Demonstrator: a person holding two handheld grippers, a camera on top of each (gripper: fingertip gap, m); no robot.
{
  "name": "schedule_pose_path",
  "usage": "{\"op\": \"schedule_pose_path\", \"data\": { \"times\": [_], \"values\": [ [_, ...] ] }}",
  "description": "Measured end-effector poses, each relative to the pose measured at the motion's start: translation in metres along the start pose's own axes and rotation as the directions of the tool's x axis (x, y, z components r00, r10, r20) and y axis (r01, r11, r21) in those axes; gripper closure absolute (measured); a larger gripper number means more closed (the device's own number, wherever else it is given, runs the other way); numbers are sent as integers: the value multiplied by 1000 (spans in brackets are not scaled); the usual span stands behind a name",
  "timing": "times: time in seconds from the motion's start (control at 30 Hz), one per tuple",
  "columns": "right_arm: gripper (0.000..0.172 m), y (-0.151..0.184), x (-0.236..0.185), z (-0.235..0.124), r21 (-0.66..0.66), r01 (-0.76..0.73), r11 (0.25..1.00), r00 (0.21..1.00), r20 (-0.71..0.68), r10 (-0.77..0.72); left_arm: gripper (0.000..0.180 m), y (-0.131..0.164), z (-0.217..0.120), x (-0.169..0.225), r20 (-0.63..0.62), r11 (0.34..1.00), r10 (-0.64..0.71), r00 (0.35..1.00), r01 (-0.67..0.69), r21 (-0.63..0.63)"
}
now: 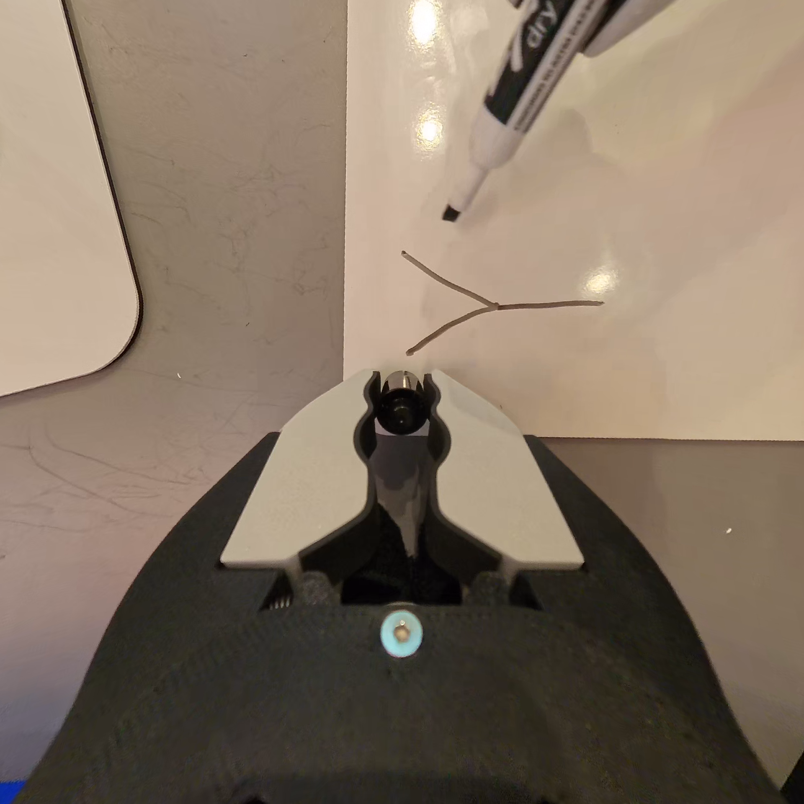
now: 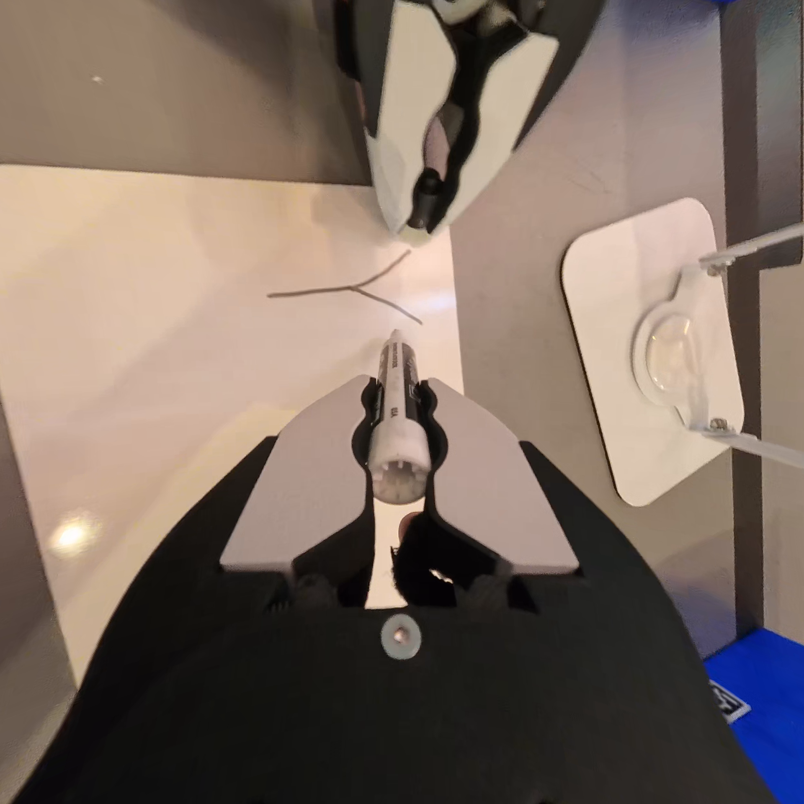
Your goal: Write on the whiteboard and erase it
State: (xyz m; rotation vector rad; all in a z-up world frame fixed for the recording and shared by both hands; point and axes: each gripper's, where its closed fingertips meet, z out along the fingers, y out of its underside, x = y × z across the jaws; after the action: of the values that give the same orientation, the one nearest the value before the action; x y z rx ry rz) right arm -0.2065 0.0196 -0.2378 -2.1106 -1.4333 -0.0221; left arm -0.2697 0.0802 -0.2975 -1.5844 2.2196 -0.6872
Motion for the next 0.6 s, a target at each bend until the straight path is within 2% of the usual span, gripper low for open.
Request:
{"op": "schedule_pose_path", "data": {
  "times": [0.03,0.6],
  "values": [
    [152,3,4,1,0,-10,1000,1000,-10,10,161,0,0,0,0,1000,0,1000,0,0],
    [152,6,8,16,-20,-20,1000,999,-25,20,161,0,0,0,-1,1000,-1,1000,1,2]
  ]
}}
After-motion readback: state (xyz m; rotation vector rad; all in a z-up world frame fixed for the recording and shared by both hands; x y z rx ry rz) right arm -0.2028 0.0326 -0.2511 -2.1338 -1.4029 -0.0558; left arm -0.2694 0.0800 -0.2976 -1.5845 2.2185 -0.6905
